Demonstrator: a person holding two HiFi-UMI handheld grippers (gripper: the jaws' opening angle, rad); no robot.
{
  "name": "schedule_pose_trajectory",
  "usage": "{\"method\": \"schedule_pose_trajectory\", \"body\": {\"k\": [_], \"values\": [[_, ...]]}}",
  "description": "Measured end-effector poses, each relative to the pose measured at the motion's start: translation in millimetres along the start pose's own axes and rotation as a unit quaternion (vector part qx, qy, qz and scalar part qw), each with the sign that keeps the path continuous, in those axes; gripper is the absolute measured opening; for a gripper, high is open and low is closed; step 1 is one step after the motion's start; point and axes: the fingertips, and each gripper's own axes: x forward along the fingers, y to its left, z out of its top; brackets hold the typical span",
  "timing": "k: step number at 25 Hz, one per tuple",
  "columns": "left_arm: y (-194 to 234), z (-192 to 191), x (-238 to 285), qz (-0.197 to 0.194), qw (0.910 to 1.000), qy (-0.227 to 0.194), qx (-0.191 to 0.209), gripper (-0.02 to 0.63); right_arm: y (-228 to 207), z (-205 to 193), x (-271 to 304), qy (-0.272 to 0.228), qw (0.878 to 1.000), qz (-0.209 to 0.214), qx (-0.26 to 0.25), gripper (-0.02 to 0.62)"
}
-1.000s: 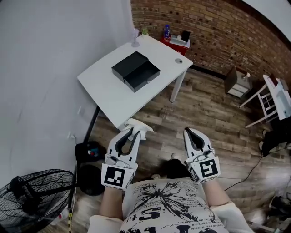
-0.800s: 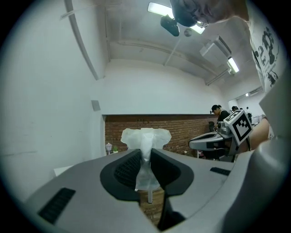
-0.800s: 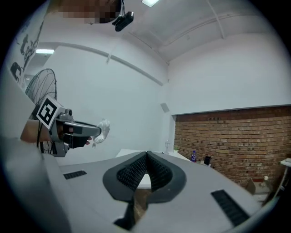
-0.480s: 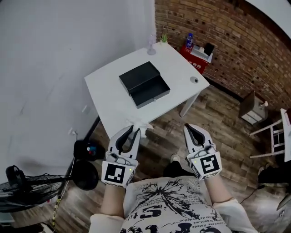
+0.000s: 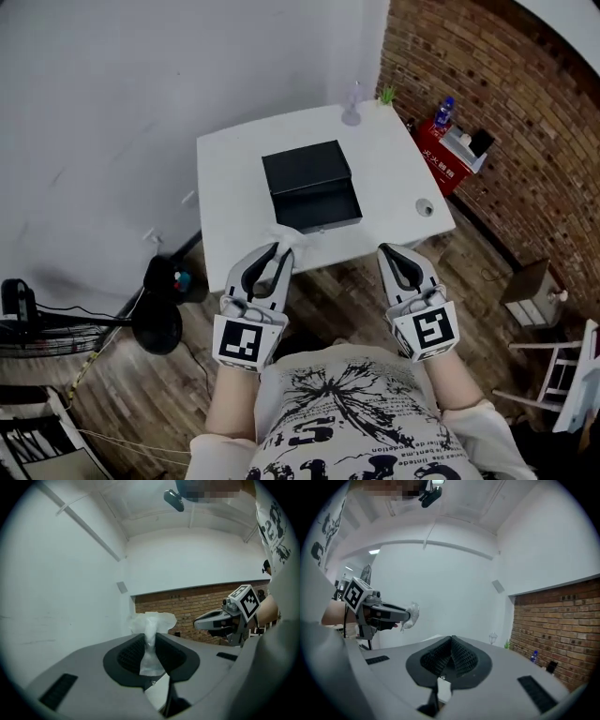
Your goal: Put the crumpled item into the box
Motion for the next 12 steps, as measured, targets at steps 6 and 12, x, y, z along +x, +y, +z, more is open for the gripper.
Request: {"method": "schedule_pose_trajectory", "body": {"k": [6,12], "values": [[25,-33,47,0.010,0.9965,0.079,0.025,0.081,-21,-15,53,0.015,0.999,0.044,0.011,0.015],[48,-66,114,-0.024,0.9901,0.131,0.045,0.081,-59,-31,118,0.039,0.997,0.047,0.047,0.015]]}}
